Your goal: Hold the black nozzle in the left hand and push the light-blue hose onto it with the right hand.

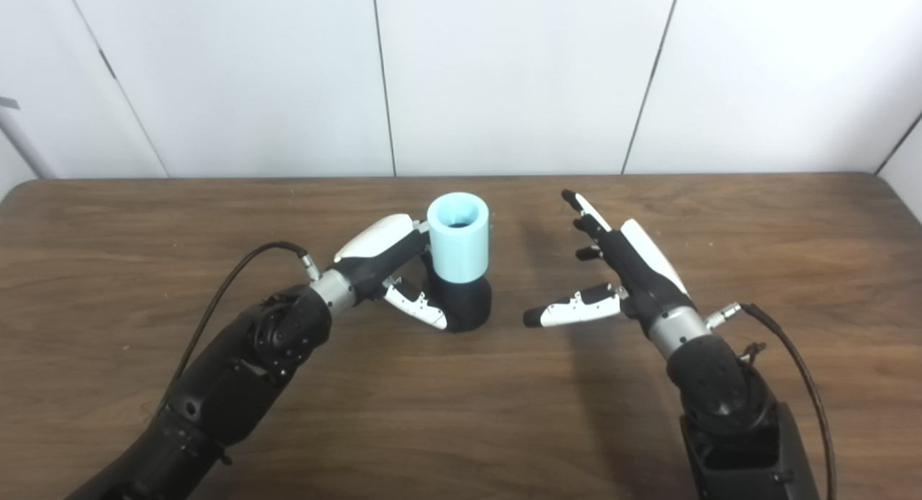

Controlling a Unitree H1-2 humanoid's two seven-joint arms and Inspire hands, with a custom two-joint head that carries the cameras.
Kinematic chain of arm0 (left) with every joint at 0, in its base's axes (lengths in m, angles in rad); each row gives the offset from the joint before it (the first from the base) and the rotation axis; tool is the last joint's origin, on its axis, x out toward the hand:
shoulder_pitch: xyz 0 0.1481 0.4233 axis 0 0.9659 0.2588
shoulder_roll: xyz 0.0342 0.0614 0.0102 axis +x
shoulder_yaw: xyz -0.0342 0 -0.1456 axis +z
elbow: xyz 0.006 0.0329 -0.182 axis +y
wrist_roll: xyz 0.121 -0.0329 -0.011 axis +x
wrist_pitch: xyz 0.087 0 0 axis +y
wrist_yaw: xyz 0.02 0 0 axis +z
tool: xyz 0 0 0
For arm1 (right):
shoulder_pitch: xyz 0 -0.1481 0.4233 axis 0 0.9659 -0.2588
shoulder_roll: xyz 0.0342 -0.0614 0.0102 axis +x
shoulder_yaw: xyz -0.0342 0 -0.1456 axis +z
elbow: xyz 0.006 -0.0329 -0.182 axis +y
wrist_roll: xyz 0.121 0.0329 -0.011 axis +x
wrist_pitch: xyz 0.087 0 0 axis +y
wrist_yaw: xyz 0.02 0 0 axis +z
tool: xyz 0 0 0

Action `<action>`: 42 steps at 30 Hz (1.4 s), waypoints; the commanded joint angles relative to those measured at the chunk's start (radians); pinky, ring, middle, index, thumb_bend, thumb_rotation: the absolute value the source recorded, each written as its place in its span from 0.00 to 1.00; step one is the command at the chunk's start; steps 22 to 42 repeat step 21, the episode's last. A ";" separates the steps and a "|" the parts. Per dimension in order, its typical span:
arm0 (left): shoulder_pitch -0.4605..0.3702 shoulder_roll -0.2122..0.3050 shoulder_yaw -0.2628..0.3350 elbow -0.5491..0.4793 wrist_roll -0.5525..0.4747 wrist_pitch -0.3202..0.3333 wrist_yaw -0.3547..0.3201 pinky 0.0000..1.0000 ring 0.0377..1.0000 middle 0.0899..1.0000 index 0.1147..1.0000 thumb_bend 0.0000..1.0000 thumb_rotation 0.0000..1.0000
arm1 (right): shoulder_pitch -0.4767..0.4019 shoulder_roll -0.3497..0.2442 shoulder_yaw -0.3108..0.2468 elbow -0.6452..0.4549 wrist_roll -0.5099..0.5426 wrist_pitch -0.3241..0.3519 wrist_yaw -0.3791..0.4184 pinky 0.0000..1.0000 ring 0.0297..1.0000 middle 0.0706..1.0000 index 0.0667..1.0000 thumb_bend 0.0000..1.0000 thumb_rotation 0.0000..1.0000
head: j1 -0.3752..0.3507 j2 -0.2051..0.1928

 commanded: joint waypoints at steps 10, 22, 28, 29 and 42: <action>0.040 0.056 -0.016 -0.016 0.040 0.080 -0.059 1.00 1.00 1.00 1.00 1.00 0.38 | -0.013 -0.024 -0.004 -0.028 0.065 -0.053 -0.052 0.79 0.95 1.00 1.00 0.81 0.12 | -0.005 0.001; 0.152 0.033 0.224 -0.158 -0.167 0.033 0.043 0.95 0.98 0.95 0.93 0.80 0.14 | -0.002 -0.047 -0.017 -0.018 0.123 -0.133 -0.066 0.82 0.96 1.00 1.00 0.83 0.14 | 0.005 -0.008; 0.152 0.033 0.224 -0.158 -0.167 0.033 0.043 0.95 0.98 0.95 0.93 0.80 0.14 | -0.002 -0.047 -0.017 -0.018 0.123 -0.133 -0.066 0.82 0.96 1.00 1.00 0.83 0.14 | 0.005 -0.008; 0.152 0.033 0.224 -0.158 -0.167 0.033 0.043 0.95 0.98 0.95 0.93 0.80 0.14 | -0.002 -0.047 -0.017 -0.018 0.123 -0.133 -0.066 0.82 0.96 1.00 1.00 0.83 0.14 | 0.005 -0.008; 0.152 0.033 0.224 -0.158 -0.167 0.033 0.043 0.95 0.98 0.95 0.93 0.80 0.14 | -0.002 -0.047 -0.017 -0.018 0.123 -0.133 -0.066 0.82 0.96 1.00 1.00 0.83 0.14 | 0.005 -0.008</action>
